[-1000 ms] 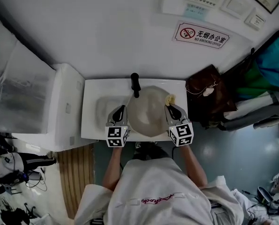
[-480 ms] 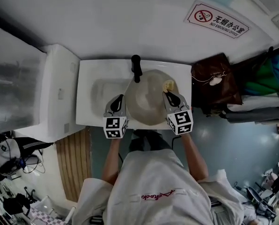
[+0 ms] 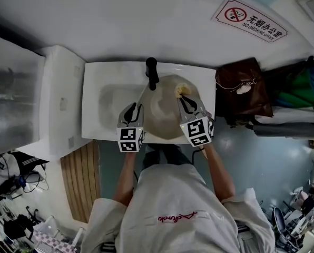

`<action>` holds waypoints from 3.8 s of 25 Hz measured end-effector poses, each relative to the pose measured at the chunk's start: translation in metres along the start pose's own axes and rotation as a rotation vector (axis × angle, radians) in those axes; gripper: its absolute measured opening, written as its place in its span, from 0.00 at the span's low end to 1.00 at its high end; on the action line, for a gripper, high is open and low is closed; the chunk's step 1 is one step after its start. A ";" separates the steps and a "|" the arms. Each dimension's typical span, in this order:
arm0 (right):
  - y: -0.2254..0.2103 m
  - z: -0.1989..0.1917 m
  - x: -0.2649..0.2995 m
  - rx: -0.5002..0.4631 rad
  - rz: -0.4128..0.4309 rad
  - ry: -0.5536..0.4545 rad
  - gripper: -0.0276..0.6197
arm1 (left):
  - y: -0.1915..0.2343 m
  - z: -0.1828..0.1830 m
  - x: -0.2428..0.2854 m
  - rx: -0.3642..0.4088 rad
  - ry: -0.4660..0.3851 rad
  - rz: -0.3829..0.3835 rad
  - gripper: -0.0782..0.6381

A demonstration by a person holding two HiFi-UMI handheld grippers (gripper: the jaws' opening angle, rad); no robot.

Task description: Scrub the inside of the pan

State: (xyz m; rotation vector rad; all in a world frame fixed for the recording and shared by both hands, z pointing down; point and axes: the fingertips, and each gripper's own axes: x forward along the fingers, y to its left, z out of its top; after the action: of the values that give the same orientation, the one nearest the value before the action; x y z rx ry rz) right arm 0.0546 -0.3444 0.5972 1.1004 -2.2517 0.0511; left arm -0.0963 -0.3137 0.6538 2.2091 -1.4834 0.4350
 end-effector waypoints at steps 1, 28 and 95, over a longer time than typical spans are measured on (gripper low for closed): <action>0.002 0.001 0.003 -0.061 -0.002 0.017 0.08 | 0.001 -0.002 0.001 -0.001 0.006 0.001 0.24; 0.047 -0.056 0.090 -0.786 0.237 0.335 0.08 | 0.010 -0.020 0.015 -0.037 0.049 0.002 0.16; 0.162 -0.159 0.049 -0.989 0.545 0.518 0.08 | 0.012 -0.019 0.020 -0.059 0.042 -0.012 0.16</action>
State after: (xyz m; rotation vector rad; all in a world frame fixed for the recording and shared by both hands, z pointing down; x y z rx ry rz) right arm -0.0030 -0.2266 0.7887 -0.0639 -1.6679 -0.4514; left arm -0.0997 -0.3238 0.6818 2.1491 -1.4419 0.4264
